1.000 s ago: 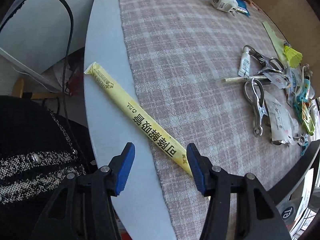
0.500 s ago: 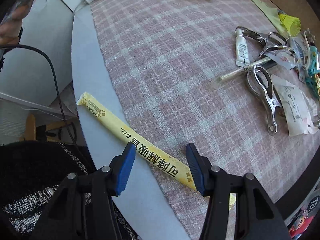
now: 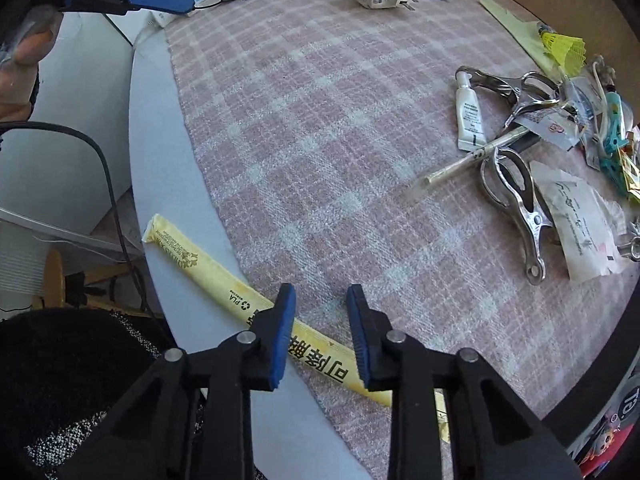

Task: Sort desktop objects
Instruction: 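Close the right gripper on the yellow printed straw stick and lift it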

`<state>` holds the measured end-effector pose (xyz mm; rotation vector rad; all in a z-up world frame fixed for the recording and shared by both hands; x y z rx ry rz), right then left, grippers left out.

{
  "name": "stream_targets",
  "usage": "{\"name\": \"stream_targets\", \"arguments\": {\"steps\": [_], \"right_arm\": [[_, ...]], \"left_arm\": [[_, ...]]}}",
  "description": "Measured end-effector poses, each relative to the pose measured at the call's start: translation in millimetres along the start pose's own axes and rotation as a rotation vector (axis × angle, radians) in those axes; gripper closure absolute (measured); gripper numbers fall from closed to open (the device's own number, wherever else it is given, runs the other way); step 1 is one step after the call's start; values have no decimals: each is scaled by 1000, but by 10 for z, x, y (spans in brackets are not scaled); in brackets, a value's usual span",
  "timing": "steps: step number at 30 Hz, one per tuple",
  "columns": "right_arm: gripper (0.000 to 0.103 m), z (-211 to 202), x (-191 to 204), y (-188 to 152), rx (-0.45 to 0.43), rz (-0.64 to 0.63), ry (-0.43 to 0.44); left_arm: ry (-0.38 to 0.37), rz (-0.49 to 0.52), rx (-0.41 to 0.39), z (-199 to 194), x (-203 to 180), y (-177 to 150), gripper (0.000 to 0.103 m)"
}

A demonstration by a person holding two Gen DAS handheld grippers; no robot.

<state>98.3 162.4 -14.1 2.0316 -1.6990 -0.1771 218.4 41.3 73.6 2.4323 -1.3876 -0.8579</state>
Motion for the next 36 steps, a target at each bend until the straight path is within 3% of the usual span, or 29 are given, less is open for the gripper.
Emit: {"name": "stream_targets", "arguments": {"steps": [3, 8, 14, 17, 21, 28, 31, 36], "right_arm": [[77, -126, -69, -6, -5, -1, 44], [65, -222, 321, -75, 9, -227, 54], [63, 224, 930, -56, 38, -442, -22], [63, 249, 904, 56, 22, -385, 17], [82, 235, 609, 239, 31, -207, 85], [84, 90, 75, 348, 16, 23, 120], [84, 33, 38, 278, 55, 33, 167], [83, -30, 133, 209, 56, -75, 102]], "left_arm": [[-11, 6, 5, 17, -47, -20, 48], [-17, 10, 9, 42, -98, -24, 48], [-21, -3, 6, 21, -83, -41, 48], [-13, -18, 3, -19, -26, -65, 48], [0, -47, -8, -77, 90, -92, 48], [11, -59, 5, 2, 139, -99, 48], [-7, -40, 17, 89, 43, -64, 48], [-30, -1, 31, 188, -124, 0, 48]]}}
Point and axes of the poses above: each gripper's, at about its wrist camera, not at the fingertips, and z roughly the way its jaws point, x to its left, y to its top, the point moved 1 cm from there along z, roughly the way its jaws point, and after that the axes turned 14 degrees about -x, right-handed, at the moved point
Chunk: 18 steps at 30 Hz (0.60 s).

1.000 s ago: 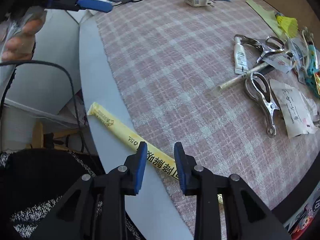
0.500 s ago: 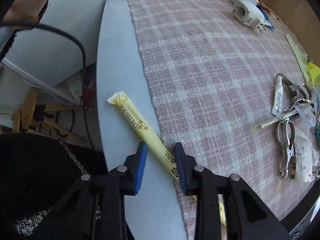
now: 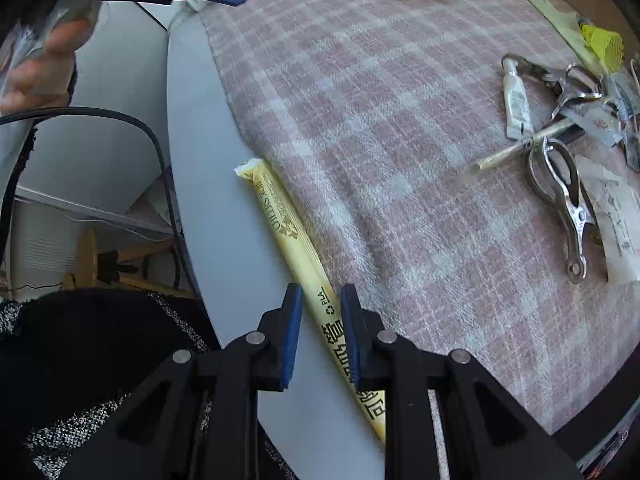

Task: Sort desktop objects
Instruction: 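Close the right gripper on the yellow printed straw stick and lift it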

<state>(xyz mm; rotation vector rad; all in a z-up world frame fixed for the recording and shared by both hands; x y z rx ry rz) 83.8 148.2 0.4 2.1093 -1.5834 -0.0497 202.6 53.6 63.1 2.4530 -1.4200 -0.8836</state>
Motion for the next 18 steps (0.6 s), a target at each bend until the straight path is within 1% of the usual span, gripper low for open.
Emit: {"name": "stream_targets", "arguments": {"steps": [1, 2, 4, 5, 7, 9, 10, 11, 12, 18], "right_arm": [[83, 4, 26, 12, -4, -14, -15], [83, 33, 167, 27, -11, -28, -33], [83, 35, 272, 19, -22, -69, -72], [84, 32, 312, 12, -17, -89, -78], [88, 50, 408, 19, 1, -98, -54], [91, 53, 464, 10, -11, -88, -42], [91, 43, 466, 22, -16, -73, -35], [91, 84, 518, 14, -23, -49, -9], [91, 12, 452, -59, -41, -20, 7], [91, -371, 89, 132, -146, 175, 45]], "left_arm": [[-3, 4, 3, 18, -23, 4, 48], [-5, 9, 8, 36, -42, 7, 48], [-8, 15, 18, 66, -53, 9, 48], [-9, 16, 21, 75, -52, 5, 48], [-9, 14, 24, 85, -37, 0, 48], [-8, 7, 25, 83, -3, -2, 48], [-6, 2, 24, 78, 17, -2, 48], [-5, -2, 24, 73, 38, -1, 48], [-6, -6, 25, 72, 56, 1, 48], [8, 7, 28, 124, 51, 5, 48]]}}
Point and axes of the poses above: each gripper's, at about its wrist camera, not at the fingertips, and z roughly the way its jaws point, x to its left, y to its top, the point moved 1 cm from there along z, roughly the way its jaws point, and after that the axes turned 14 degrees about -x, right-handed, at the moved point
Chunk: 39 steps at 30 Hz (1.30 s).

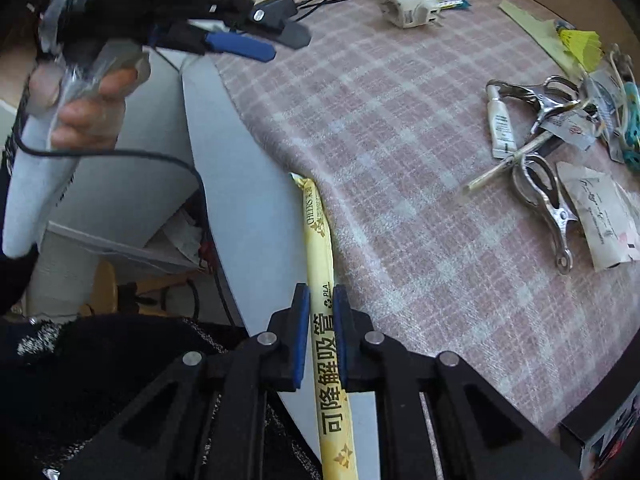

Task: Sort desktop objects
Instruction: 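Close the right gripper on the yellow printed straw stick and lift it, then grasp the small white tube with the left gripper while the right gripper holds the straw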

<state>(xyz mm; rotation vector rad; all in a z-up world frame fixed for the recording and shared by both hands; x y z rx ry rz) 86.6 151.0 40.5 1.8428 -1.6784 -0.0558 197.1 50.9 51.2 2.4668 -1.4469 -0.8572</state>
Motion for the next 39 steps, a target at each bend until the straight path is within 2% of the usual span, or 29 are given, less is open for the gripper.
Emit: {"name": "stream_targets", "arguments": {"steps": [8, 11, 13, 17, 22, 24, 28, 31, 33, 34, 36, 39], "right_arm": [[92, -426, -121, -219, -108, 179, 106], [92, -547, -222, -282, -134, 203, 18], [92, -590, -394, -337, -147, 261, -35], [92, -582, -688, -502, -145, 351, -183], [92, -516, -884, -725, -169, 446, -252], [92, -531, -943, -781, -174, 463, -317], [92, -526, -1074, -882, -196, 538, -380], [92, -491, -1114, -907, -210, 567, -398], [92, -441, -1105, -901, -207, 565, -392], [92, -414, -1103, -889, -205, 559, -405], [91, -372, -1104, -857, -198, 543, -428], [91, -296, -1140, -856, -185, 557, -417]], "left_arm": [[-5, 61, 41, 318, -170, 45, 48], [4, 72, 72, 464, -202, 20, 48], [5, 88, 76, 523, -262, -10, 48], [-24, 120, 82, 624, -469, 0, 48], [-61, 94, 81, 815, -733, 146, 48], [-45, 88, 76, 917, -833, 217, 48], [-3, 86, 95, 1156, -992, 284, 48], [46, 118, 104, 1286, -1079, 282, 63], [76, 150, 85, 1301, -1139, 285, 68], [85, 172, 94, 1322, -1169, 275, 76], [109, 208, 87, 1335, -1203, 261, 79], [118, 219, 75, 1329, -1181, 251, 84]]}}
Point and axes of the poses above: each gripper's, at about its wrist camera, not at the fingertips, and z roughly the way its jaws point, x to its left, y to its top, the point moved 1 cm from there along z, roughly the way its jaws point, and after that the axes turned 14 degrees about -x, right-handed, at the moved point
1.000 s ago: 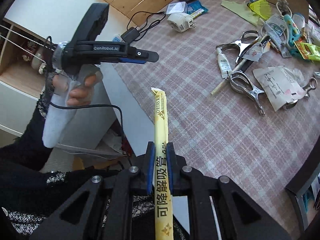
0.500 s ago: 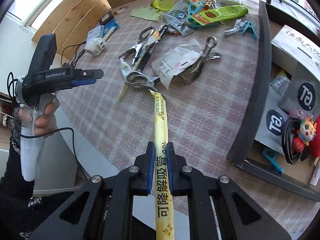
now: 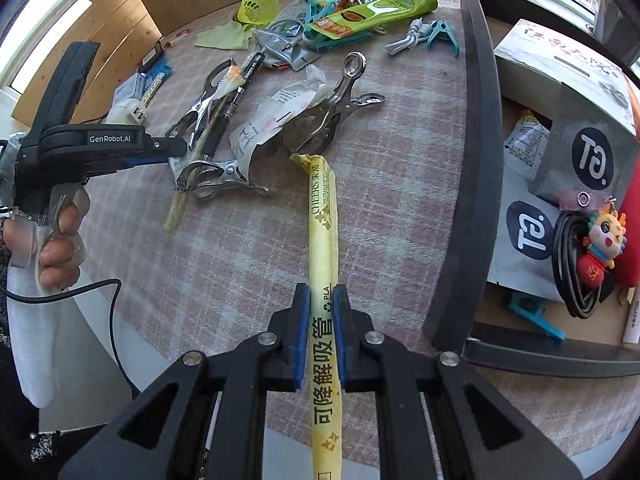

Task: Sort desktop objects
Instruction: 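Grasp the small white tube with the left gripper while the right gripper holds the straw, then carry the white tube and yellow straw into the tray and open both grippers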

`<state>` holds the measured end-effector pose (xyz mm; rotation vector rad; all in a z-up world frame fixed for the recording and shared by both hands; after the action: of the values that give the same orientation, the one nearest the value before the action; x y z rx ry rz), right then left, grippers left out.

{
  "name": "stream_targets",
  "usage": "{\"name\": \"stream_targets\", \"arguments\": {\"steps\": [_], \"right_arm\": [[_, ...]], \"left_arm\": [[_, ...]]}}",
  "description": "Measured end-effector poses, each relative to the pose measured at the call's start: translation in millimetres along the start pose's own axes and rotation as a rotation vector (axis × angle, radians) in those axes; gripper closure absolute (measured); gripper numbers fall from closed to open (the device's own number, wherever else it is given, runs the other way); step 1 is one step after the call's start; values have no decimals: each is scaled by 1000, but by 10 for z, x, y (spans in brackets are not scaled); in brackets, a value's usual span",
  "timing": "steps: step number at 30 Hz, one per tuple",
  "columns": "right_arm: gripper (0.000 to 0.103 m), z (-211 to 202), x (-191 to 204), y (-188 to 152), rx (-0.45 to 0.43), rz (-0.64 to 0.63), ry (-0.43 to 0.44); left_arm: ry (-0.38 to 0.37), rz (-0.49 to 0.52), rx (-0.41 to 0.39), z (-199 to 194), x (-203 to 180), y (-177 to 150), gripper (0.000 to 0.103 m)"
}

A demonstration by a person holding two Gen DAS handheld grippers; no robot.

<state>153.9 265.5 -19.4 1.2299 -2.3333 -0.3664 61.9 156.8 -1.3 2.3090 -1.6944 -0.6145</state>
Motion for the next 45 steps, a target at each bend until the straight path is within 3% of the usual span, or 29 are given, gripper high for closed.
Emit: {"name": "stream_targets", "arguments": {"steps": [4, 12, 16, 20, 25, 31, 39, 45], "right_arm": [[91, 81, 33, -27, 13, -17, -3], [90, 87, 204, -65, -35, -144, -85], [91, 45, 107, -74, -38, -76, -55], [91, -78, -97, -97, -24, 45, 28], [92, -329, -135, -87, -63, 85, 66], [92, -542, -232, 26, -119, 149, 100], [92, -936, -495, -33, -182, 216, 108], [92, -1006, -636, -166, -123, 190, 66]], "left_arm": [[-11, -56, 15, -5, 77, -6, 85], [43, 1, -44, -17, -46, -86, 85], [21, -21, -41, -99, 82, -197, 88], [17, -50, -61, -287, 258, -286, 89], [7, -24, -109, -591, 256, -297, 89], [-43, 27, -149, -802, -183, -175, 89], [-119, 104, -131, -761, -756, -69, 89], [-154, 163, -129, -735, -1100, -13, 89]]}}
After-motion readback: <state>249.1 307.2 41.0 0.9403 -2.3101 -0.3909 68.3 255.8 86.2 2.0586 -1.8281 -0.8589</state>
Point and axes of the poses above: each gripper's, at about its wrist camera, not at the fingertips, and z roughly the way its jaws point, x to its left, y to its top, the point moved 1 cm from there along z, roughly the way its jaws point, and after that the axes turned 14 degrees about -x, right-handed, at the moved point
